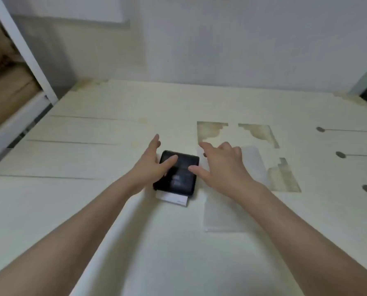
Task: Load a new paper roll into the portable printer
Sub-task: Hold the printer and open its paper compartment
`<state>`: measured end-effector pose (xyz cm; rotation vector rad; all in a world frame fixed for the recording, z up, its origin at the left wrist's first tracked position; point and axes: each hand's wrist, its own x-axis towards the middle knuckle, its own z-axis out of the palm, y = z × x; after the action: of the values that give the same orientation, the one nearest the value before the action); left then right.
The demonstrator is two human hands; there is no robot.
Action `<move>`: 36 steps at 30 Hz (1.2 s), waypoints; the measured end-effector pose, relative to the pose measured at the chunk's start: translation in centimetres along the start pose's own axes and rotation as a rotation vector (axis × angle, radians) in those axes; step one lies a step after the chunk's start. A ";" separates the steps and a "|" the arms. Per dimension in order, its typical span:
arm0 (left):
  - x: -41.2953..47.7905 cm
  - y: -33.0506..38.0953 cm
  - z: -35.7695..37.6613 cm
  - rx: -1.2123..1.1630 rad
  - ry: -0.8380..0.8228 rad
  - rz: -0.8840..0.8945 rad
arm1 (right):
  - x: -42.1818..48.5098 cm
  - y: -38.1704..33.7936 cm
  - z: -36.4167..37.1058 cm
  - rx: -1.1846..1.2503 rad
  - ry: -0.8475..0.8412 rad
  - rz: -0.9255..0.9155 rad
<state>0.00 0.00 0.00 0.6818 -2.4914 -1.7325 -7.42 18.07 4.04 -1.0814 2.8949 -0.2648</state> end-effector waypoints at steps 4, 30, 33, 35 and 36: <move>0.1 -3.1 1.1 -0.033 0.025 0.067 | -1.7 -0.8 3.7 -0.048 0.169 0.045; -4.2 -5.8 3.8 -0.173 0.420 0.247 | -5.6 -3.7 11.1 0.278 0.377 -0.087; -4.1 -5.6 2.8 -0.427 0.463 0.240 | -5.7 -4.4 10.8 0.490 0.406 -0.108; -3.9 -5.3 2.2 -0.521 0.474 0.244 | -5.7 -4.7 10.3 0.648 0.410 -0.109; -3.9 -5.1 2.0 -0.588 0.461 0.241 | -5.8 -4.8 10.0 0.724 0.402 -0.108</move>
<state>4.66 1.78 -4.54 0.6010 -1.5814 -1.8189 1.02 16.80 -5.12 -1.1132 2.6176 -1.5375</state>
